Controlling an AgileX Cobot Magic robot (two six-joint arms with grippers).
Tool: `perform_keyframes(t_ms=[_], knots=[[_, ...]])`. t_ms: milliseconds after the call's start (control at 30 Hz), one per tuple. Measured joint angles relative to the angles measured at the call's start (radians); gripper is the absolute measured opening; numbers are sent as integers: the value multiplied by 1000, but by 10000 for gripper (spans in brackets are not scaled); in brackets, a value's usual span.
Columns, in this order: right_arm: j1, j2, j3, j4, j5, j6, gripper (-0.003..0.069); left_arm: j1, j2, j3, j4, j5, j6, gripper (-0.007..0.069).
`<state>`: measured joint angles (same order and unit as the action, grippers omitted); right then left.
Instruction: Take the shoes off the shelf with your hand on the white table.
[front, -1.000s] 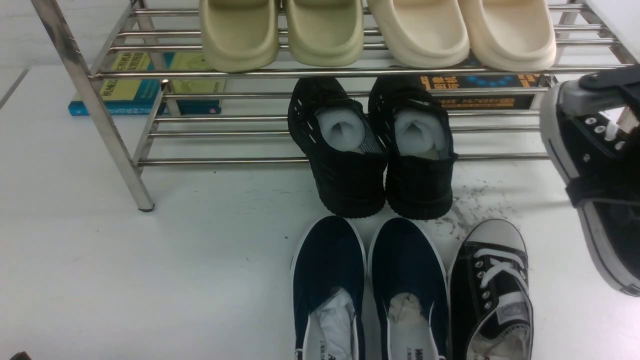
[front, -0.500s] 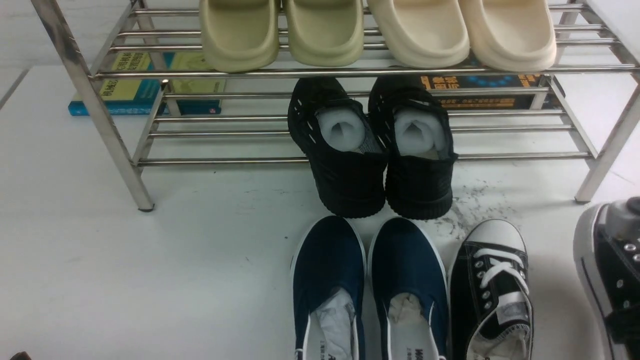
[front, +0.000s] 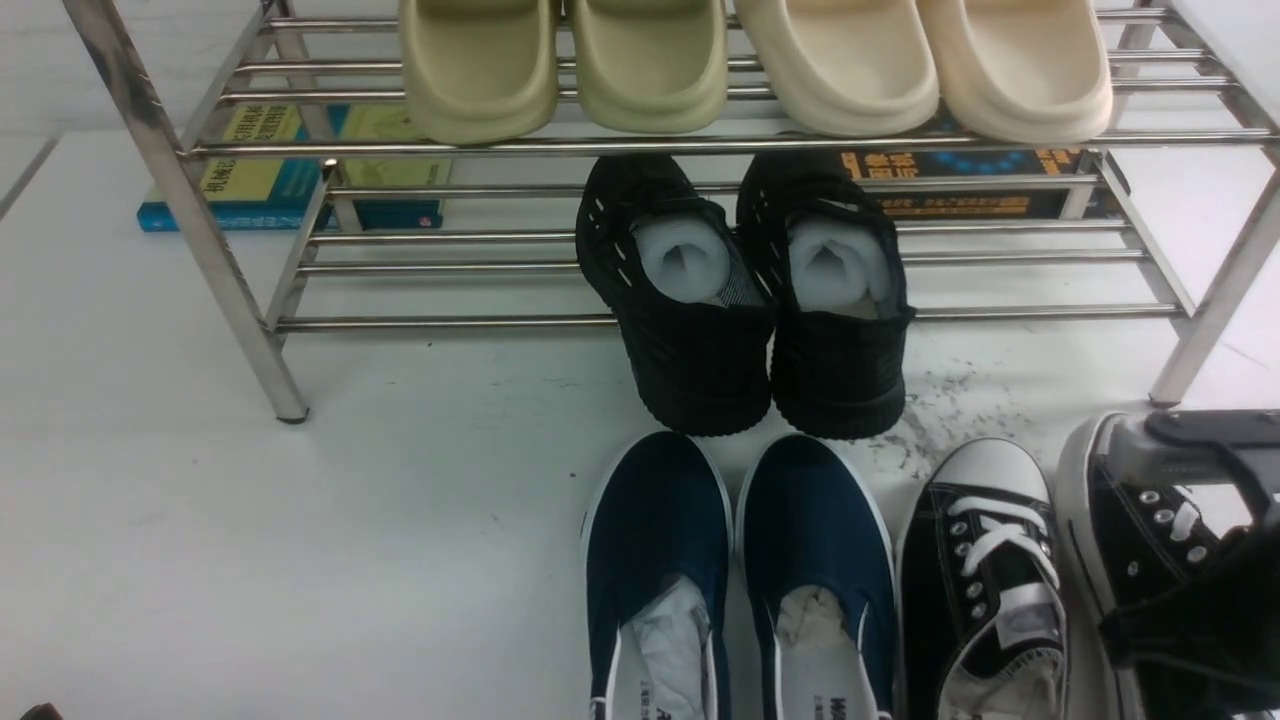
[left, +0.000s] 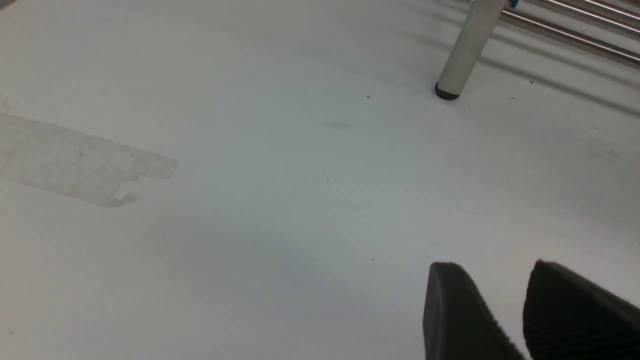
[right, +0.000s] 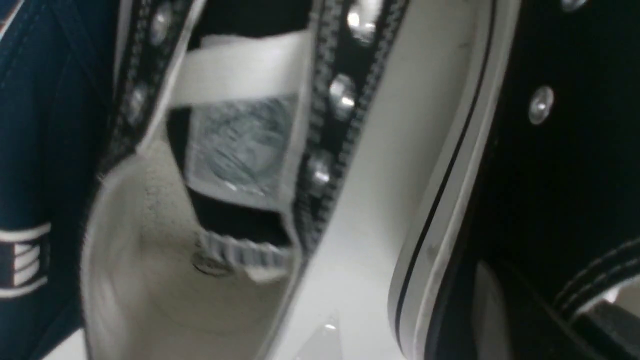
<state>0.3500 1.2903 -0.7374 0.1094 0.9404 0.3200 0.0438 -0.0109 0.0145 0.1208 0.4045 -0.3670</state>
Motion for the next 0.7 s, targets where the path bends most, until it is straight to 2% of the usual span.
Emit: perform_keyframes(t_ms=[333,533,633,700], knots=[[1,113,0,97,-140,-19,9,0,0,0,0,0,0,239],[1,118,0,112,-147,-49,24,0,0,0,0,0,0,239],[1,113,0,116,-149,-57,74,0,0,0,0,0,0,239],[1,92,0,114,-144,-73,164,0,0,0,0,0,0,239]])
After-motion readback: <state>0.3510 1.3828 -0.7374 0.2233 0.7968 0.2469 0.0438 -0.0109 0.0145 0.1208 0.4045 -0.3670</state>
